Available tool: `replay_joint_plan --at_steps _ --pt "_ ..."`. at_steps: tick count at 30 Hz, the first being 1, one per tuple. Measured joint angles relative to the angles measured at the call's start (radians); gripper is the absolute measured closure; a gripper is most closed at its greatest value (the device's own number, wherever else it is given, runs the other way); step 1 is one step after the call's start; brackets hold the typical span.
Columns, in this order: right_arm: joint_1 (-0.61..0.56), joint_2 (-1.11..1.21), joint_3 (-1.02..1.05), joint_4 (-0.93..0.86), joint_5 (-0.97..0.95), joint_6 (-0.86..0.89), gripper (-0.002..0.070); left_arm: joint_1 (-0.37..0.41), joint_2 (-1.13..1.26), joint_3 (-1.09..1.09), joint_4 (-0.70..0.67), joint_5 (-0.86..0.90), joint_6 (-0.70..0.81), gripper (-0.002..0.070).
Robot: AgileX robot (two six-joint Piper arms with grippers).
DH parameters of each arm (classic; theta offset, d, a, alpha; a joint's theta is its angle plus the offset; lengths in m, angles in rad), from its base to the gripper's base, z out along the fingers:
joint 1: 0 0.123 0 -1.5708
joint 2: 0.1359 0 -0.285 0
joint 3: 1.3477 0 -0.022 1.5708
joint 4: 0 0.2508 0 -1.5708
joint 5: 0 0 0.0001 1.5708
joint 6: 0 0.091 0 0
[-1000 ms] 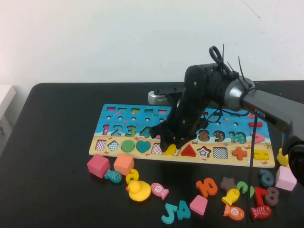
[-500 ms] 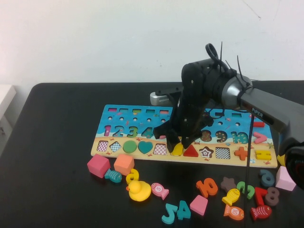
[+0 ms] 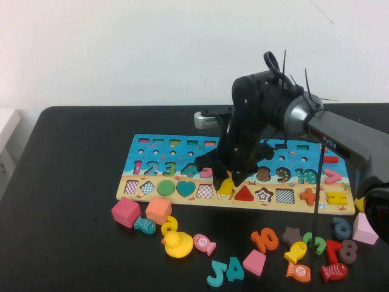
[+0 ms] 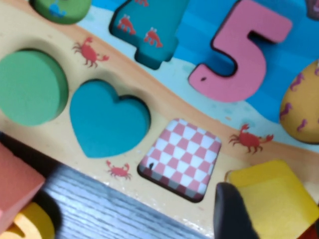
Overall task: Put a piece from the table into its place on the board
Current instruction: Place the "Pentagon" into the hole of the Pentagon
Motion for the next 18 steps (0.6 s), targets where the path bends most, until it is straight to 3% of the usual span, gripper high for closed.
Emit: replay_joint_plan --at_steps 18 --pt "0.0 0.017 -0.006 -0.004 0.009 0.083 0.0318 0.0 0.0 0.0 0.0 0.0 0.002 0.0676"
